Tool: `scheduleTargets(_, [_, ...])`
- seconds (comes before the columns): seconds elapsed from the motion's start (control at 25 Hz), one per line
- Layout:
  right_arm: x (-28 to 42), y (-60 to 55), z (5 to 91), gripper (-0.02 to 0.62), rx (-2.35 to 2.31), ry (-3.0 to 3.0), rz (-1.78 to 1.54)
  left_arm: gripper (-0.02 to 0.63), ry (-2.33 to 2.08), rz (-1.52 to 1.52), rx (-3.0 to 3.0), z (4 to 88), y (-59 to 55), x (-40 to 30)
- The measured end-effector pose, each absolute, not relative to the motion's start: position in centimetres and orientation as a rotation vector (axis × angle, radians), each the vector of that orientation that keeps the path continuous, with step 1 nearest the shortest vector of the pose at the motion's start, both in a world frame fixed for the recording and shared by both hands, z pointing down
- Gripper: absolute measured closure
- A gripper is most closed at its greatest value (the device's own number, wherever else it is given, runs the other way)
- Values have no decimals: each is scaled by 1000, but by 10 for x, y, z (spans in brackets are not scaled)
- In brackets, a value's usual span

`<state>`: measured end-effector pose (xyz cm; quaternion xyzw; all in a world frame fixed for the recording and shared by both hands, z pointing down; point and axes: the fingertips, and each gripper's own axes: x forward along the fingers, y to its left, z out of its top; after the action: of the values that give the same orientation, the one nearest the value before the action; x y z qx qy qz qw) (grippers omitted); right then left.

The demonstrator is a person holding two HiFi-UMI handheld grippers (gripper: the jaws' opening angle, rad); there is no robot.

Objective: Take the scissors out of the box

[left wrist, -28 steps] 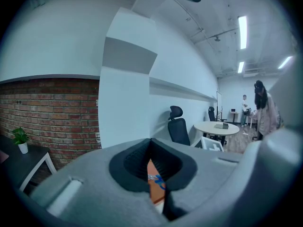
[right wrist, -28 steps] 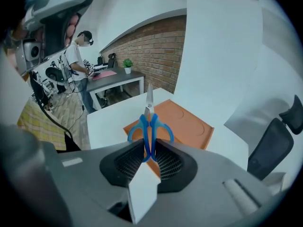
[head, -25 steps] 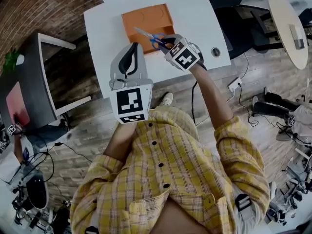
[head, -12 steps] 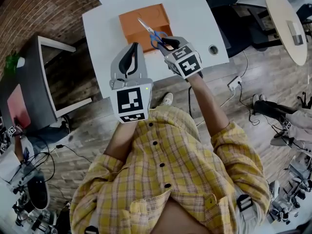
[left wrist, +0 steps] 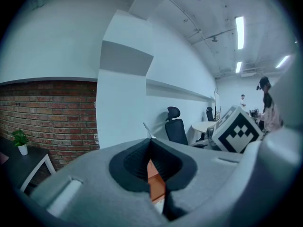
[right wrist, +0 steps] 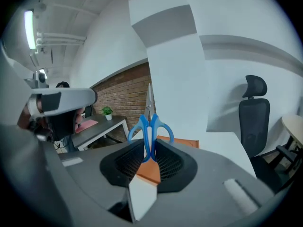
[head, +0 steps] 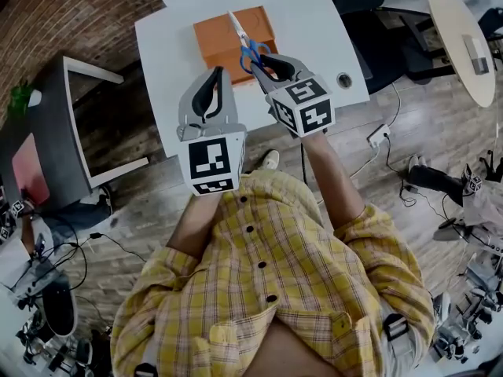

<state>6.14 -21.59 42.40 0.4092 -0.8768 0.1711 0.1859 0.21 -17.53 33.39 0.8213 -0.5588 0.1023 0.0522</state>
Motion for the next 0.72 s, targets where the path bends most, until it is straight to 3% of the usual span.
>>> scheduleTargets(0.72, [61, -200, 354, 512, 1417, -2632, 427, 609, -1699, 278, 2503, 329, -176, 2])
